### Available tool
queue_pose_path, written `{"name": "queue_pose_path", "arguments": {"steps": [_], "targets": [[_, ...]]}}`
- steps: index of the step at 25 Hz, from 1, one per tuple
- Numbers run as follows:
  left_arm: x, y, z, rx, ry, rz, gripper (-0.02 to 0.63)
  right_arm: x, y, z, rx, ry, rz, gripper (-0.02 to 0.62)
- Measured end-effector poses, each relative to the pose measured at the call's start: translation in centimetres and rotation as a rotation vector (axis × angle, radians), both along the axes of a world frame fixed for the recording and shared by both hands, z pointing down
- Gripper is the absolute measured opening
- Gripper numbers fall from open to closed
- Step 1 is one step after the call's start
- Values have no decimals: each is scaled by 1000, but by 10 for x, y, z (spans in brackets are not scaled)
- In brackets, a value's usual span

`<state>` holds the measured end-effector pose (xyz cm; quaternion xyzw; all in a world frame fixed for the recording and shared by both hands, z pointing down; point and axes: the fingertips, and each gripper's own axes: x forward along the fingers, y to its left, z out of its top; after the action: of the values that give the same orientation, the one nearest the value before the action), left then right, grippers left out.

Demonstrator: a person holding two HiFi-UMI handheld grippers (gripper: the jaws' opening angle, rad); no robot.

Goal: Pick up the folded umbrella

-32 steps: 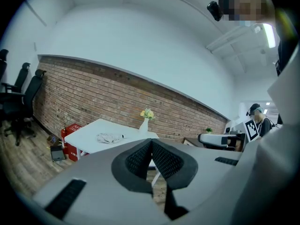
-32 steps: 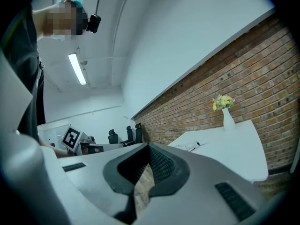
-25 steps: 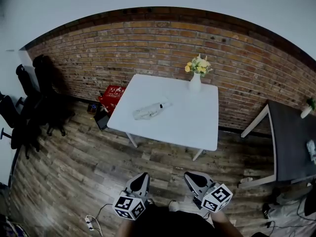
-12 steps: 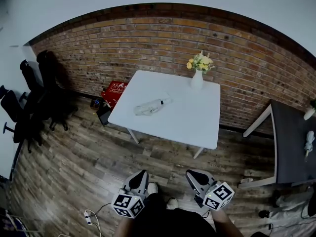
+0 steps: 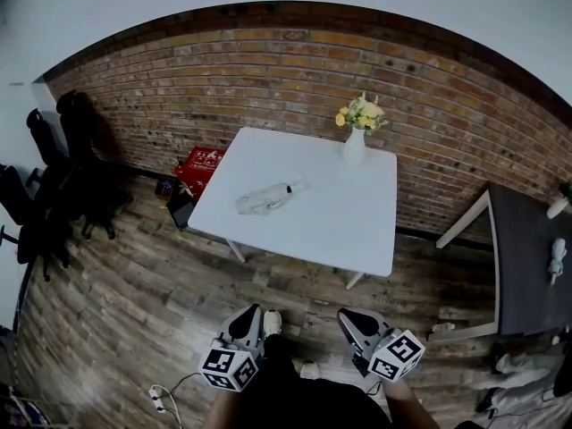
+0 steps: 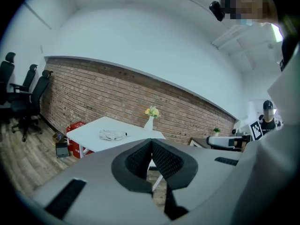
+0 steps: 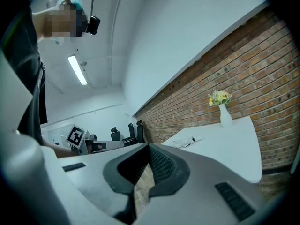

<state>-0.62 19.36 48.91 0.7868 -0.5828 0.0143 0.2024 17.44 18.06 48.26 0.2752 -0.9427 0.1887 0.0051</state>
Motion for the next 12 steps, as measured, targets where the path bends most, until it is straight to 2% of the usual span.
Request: {"name": "queue_pose_path", "arguments": {"steps": [5,9,12], "targets": [[-11,-30,0,1,-1,22,14,-16,-25,0,10,18,-6,21],[-27,-53,4,-1,38,17,14,-33,-48,3,18,34,-1,21],[-38,-74,4,1,39,30,14,-46,-68,4,11,34,-4,21]]}}
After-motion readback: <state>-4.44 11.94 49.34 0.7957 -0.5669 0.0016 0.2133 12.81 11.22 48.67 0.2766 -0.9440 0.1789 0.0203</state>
